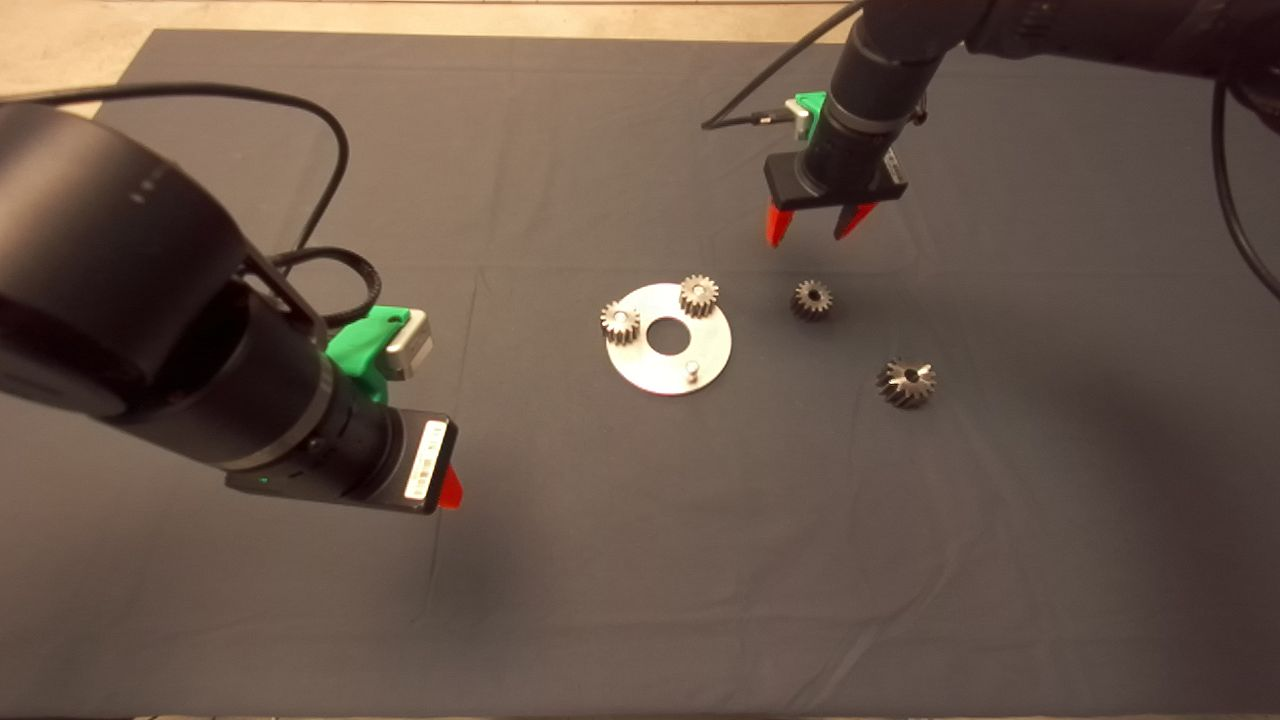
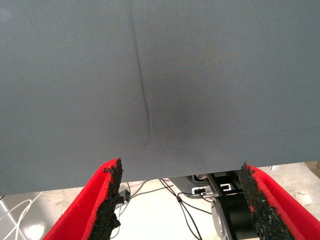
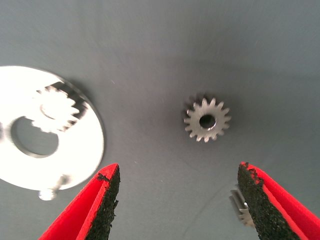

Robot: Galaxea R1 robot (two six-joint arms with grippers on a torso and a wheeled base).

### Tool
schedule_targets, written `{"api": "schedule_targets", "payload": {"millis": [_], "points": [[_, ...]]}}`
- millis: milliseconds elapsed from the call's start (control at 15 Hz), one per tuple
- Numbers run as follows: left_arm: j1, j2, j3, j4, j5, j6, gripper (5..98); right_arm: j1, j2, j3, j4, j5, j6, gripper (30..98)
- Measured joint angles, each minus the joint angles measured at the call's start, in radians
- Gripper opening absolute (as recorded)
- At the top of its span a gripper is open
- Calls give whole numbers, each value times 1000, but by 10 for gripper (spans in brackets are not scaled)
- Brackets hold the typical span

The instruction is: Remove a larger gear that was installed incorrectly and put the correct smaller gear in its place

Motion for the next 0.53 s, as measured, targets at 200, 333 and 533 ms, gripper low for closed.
{"api": "schedule_targets", "payload": {"millis": [200,333,533], "points": [[0,0,1,1,0,-1,592,-47,-11,2,-6,0,0,628],[0,0,1,1,0,-6,592,-75,-24,6,-13,1,-1,628],[0,1,2,2,0,-7,592,-109,-50,6,-22,-1,-5,628]]}}
